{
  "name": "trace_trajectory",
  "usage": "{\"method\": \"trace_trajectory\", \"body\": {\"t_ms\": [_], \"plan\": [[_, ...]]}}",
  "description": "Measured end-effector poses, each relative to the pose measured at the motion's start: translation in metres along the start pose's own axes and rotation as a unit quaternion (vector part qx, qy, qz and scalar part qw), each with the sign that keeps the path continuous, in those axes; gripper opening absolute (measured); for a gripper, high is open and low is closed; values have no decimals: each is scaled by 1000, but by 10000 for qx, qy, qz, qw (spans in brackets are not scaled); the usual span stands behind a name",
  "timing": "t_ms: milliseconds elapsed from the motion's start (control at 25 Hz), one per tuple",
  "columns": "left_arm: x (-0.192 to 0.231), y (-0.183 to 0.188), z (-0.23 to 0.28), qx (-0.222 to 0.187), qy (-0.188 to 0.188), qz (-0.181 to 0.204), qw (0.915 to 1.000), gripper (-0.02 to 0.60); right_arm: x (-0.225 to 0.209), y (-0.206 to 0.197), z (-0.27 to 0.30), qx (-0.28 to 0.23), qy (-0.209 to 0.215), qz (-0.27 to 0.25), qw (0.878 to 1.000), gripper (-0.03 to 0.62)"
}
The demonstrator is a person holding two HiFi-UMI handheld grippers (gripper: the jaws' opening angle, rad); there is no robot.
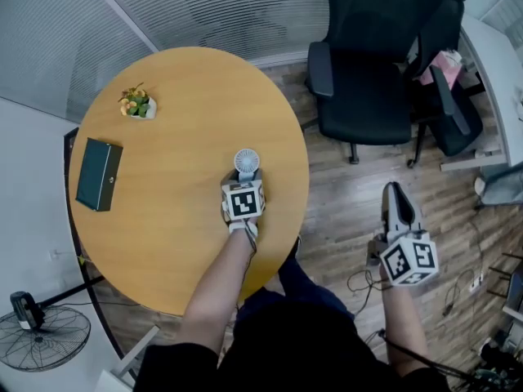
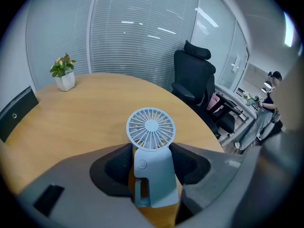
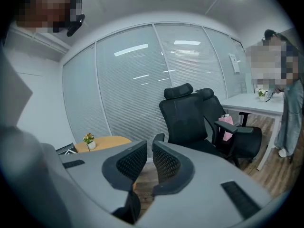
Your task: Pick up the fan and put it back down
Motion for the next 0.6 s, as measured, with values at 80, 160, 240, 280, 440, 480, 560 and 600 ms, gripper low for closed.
{"method": "trace_trajectory", "body": {"t_ms": [80, 160, 240, 280, 440, 480, 560, 600], "plan": [[1, -6, -3, 11, -109, -96, 9999, 236, 3, -1, 1, 8, 59, 1, 10000, 44], [3, -11, -10, -28, -200, -198, 9996, 232, 8, -2, 2, 11, 118, -4, 9999, 44], [5, -9, -25, -160, -240, -260, 9992, 227, 15, -3, 3, 19, 179, -16, 9998, 44], [5, -8, -32, -231, -280, -294, 9989, 224, 18, -3, 3, 19, 215, -21, 9998, 44], [5, 0, -67, -661, -482, -282, 9963, 215, 38, -2, 7, -5, 417, -58, 9991, 43], [6, 2, -76, -781, -524, -258, 9952, 215, 44, -2, 8, -12, 480, -73, 9988, 43], [10, 5, -96, -1041, -588, -230, 9926, 215, 58, -3, 11, -16, 622, -99, 9980, 43], [12, 7, -106, -1171, -603, -220, 9910, 215, 65, -4, 13, -17, 700, -112, 9975, 43]]}}
Point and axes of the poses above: the fingertips, and each gripper's own axes: z forward along the fingers, x to its left, y out of its top, the point moved 8 cm from there along -z, backward along the fingers, and after that the axes turned 15 degrees about z, right-handed, at the moved point
